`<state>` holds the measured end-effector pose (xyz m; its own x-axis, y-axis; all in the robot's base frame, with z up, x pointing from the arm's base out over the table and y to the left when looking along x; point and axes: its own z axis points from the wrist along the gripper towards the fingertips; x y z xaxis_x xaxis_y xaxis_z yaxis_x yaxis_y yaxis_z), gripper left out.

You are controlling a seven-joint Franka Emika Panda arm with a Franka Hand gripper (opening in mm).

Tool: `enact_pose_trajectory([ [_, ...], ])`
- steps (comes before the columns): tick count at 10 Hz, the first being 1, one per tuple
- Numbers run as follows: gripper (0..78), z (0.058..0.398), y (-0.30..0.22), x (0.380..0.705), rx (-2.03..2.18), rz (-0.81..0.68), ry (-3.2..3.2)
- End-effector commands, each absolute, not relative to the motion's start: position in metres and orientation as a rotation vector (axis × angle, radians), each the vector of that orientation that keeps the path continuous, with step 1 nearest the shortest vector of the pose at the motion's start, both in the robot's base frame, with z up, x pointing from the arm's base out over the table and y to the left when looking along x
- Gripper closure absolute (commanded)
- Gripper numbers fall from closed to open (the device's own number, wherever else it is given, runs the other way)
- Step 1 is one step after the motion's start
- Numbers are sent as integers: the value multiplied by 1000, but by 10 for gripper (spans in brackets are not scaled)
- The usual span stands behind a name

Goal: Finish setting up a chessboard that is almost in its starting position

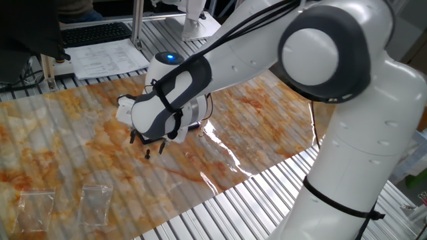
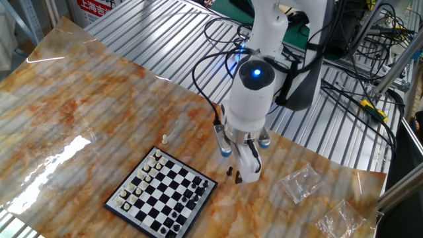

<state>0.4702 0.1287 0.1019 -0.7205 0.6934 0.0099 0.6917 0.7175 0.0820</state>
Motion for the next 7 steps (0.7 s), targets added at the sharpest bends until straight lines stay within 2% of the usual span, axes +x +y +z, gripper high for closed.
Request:
enact_pose_trajectory([
  [1, 1, 97, 131, 472, 1159, 125, 2888],
  [7, 1, 85, 130, 464, 1101, 108, 2904],
])
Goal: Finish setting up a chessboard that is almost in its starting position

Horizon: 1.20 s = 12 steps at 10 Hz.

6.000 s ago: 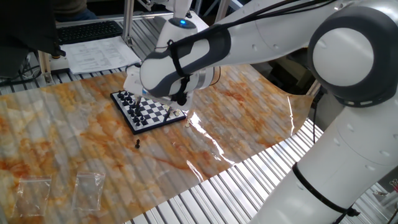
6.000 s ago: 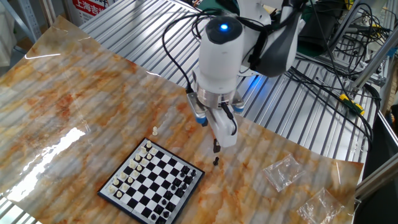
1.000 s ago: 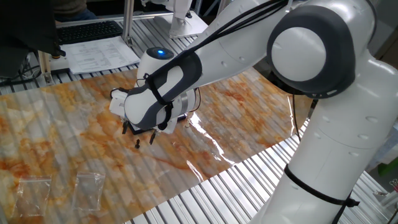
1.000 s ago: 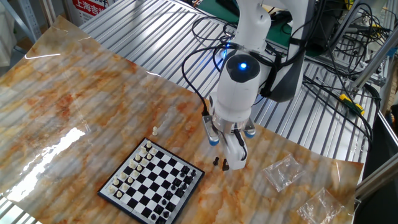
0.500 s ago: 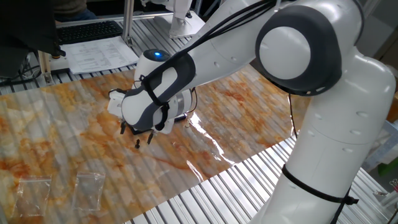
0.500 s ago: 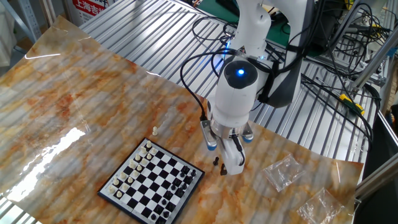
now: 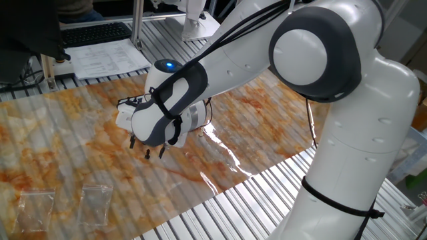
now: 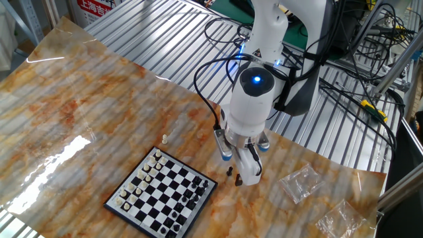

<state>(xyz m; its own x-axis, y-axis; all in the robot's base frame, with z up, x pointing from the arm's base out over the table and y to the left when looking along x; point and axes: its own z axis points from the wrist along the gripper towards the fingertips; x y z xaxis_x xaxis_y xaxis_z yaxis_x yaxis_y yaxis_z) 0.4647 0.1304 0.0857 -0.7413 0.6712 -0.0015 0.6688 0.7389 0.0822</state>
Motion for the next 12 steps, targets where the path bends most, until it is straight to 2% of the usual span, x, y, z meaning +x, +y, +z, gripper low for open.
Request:
enact_pose_trajectory([
  [1, 1, 84, 130, 462, 1076, 107, 2914],
  [5, 1, 83, 130, 461, 1050, 99, 2921],
  [6, 764, 83, 130, 461, 1049, 99, 2920],
  [12, 764, 83, 130, 461, 1049, 99, 2920],
])
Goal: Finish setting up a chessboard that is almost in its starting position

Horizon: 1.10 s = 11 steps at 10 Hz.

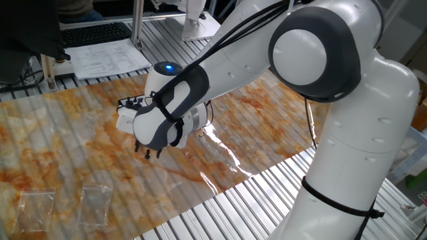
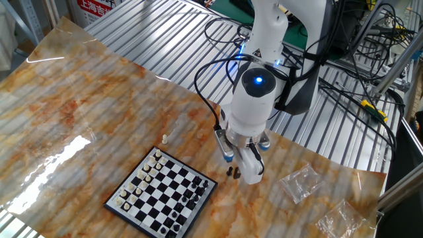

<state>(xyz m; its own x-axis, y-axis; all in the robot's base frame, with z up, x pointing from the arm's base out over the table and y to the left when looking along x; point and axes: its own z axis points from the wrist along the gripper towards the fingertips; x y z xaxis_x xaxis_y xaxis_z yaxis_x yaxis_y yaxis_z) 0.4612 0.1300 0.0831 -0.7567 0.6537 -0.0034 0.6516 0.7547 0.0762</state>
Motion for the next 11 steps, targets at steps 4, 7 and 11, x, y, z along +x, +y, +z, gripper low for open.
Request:
enact_pose_trajectory([
  [4, 764, 83, 130, 461, 1049, 99, 2920],
  [7, 764, 83, 130, 461, 1049, 99, 2920],
  [11, 764, 90, 120, 460, 1012, 24, 2907],
])
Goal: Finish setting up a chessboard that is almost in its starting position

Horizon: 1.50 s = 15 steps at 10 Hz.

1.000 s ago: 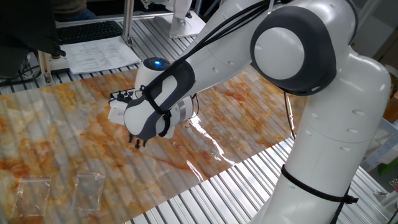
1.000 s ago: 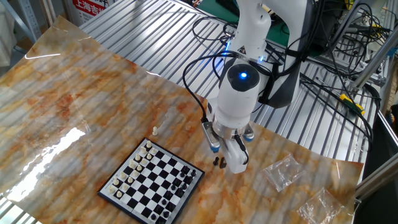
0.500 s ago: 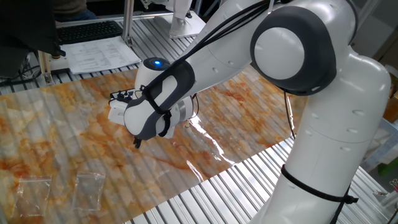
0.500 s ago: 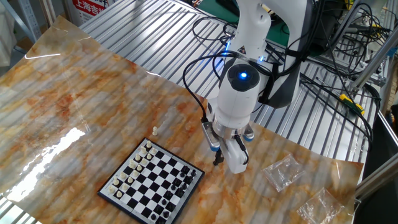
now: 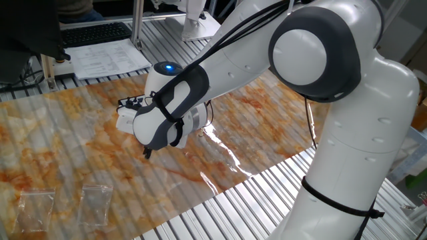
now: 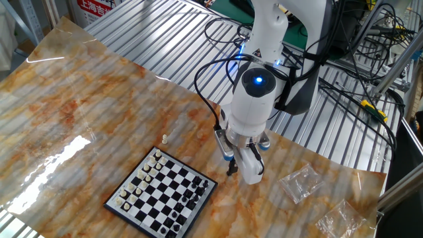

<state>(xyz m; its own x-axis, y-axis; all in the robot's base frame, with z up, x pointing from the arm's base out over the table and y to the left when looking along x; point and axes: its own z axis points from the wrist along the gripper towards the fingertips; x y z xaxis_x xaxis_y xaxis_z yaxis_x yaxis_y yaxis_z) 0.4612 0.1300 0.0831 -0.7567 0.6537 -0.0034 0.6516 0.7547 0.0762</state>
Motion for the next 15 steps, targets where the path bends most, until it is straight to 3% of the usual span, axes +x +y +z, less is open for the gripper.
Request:
enact_pose_trajectory([
  [1, 764, 91, 120, 460, 1011, 27, 2908],
  [9, 764, 112, 109, 470, 1031, 38, 2937],
  [15, 764, 133, 102, 496, 1093, 42, 2939],
])
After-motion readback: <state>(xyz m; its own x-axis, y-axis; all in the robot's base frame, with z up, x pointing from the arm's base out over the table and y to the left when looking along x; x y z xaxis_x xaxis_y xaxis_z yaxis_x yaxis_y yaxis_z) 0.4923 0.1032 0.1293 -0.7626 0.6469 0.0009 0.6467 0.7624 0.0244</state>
